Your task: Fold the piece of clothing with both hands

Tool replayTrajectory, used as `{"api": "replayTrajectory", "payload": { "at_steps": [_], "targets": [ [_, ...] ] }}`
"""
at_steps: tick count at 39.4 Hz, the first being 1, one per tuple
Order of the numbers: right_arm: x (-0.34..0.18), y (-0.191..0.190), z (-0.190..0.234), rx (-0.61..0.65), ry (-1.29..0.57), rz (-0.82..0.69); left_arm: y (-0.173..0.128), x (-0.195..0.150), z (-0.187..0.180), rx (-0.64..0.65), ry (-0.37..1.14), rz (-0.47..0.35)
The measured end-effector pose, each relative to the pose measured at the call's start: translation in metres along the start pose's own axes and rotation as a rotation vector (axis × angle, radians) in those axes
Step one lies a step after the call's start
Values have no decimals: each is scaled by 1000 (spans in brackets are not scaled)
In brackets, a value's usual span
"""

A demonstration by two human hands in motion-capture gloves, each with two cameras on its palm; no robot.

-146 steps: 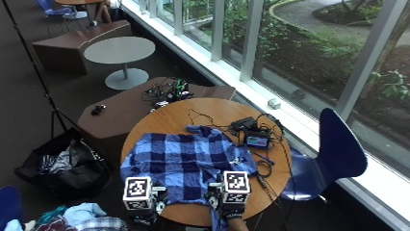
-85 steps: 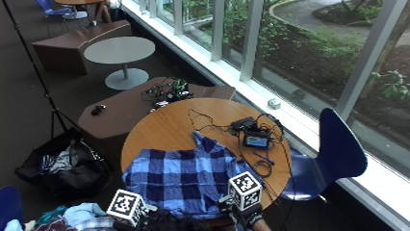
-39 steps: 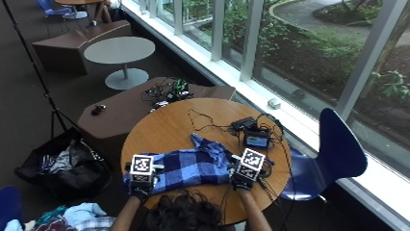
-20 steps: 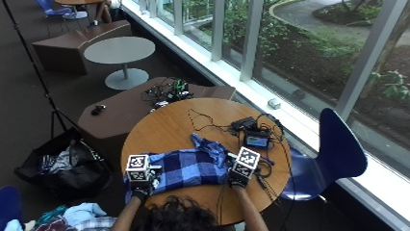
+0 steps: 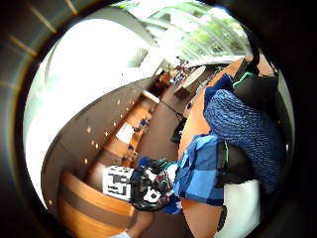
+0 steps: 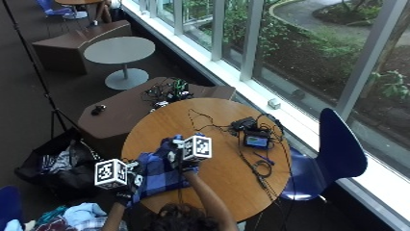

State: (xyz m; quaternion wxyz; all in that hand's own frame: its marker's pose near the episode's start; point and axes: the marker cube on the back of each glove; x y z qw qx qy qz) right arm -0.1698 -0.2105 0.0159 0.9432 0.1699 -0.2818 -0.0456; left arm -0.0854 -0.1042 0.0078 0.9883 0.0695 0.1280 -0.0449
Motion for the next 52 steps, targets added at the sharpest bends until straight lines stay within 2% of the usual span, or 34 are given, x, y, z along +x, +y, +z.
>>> {"api": "replayTrajectory", "payload": {
  "at_steps": [5, 10, 13, 16, 20, 22, 25, 31, 34, 38, 42, 46, 52],
  "targets": [
    [-61, 12, 70, -96, 62, -174, 20, -19, -20, 105, 7, -66],
    [-83, 43, 112, -247, 154, -254, 31, -36, -33, 169, 31, -126],
    [-89, 60, 115, -352, 129, -294, 35, -41, -39, 180, 37, -142],
    [-94, 78, 109, -485, 15, -358, 37, -43, -45, 185, 45, -144],
    [-85, 102, 80, -702, -258, -453, 39, -40, -45, 186, 64, -117],
    [-71, 111, 57, -753, -286, -465, 41, -36, -43, 180, 60, -99],
    [-40, 114, 25, -734, -144, -447, 41, -27, -37, 157, 26, -66],
    [44, 94, -30, -461, 452, -320, 38, 2, -18, 94, -107, 3],
    [78, 86, -59, -419, 643, -220, 36, 22, -10, 65, -168, 52],
    [104, 83, -90, -458, 684, -115, 39, 48, -7, -13, -235, 111],
    [111, 81, -108, -408, 638, -74, 35, 60, -1, -27, -254, 142],
    [109, 80, -112, -357, 643, -69, 31, 67, 5, -39, -227, 163],
    [97, 80, -112, -352, 652, -85, 25, 71, 12, -45, -218, 170]
  ]
}}
